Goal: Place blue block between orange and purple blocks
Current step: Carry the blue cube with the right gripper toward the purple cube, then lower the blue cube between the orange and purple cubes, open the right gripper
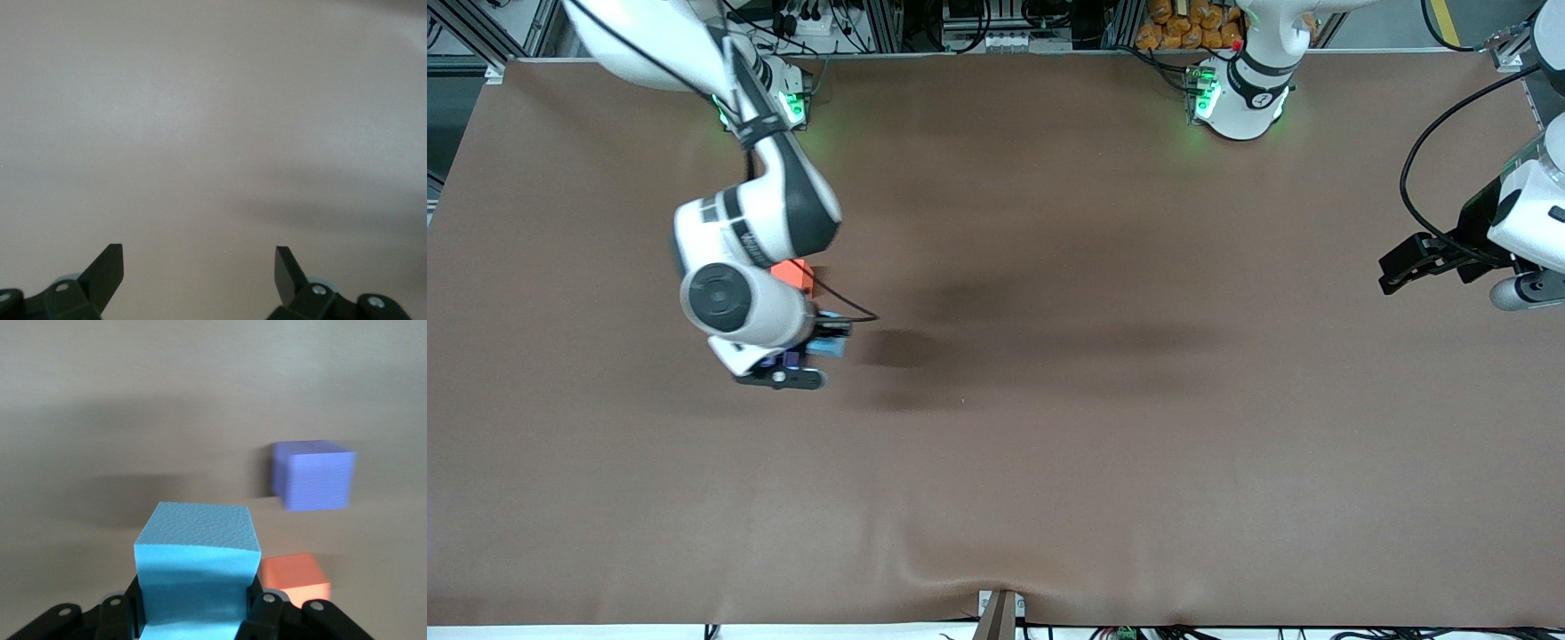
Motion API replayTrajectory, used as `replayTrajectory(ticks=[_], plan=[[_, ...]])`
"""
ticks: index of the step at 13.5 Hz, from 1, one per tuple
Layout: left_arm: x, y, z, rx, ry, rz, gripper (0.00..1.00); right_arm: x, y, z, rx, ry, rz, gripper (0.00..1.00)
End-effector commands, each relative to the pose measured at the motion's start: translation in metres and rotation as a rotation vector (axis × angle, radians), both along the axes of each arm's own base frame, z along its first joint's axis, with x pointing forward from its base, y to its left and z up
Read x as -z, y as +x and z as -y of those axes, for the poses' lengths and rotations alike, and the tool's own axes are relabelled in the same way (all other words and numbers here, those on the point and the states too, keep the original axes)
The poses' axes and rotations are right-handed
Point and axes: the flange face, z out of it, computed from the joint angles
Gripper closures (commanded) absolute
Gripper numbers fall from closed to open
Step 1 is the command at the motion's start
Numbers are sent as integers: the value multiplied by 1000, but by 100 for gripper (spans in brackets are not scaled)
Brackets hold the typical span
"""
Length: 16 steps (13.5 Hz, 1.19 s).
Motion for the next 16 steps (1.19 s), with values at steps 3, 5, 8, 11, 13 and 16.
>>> replayTrajectory(ticks=[3, 5, 8, 11, 13, 16], plan=[[0, -3, 4, 15, -12, 2, 0, 34, -45, 86, -126, 57, 46, 55], [3, -2, 4, 17, -11, -2, 0, 35, -48, 88, -127, 57, 42, 55], [5, 0, 5, 18, -11, -7, 0, 52, -55, 110, -139, 64, 32, 55], [5, 0, 5, 18, -12, -4, 0, 56, -64, 109, -157, 67, 22, 55], [5, 0, 5, 18, -12, -4, 0, 54, -68, 109, -160, 69, 22, 55], [6, 1, 5, 18, -12, -6, 0, 58, -70, 107, -163, 68, 27, 55]])
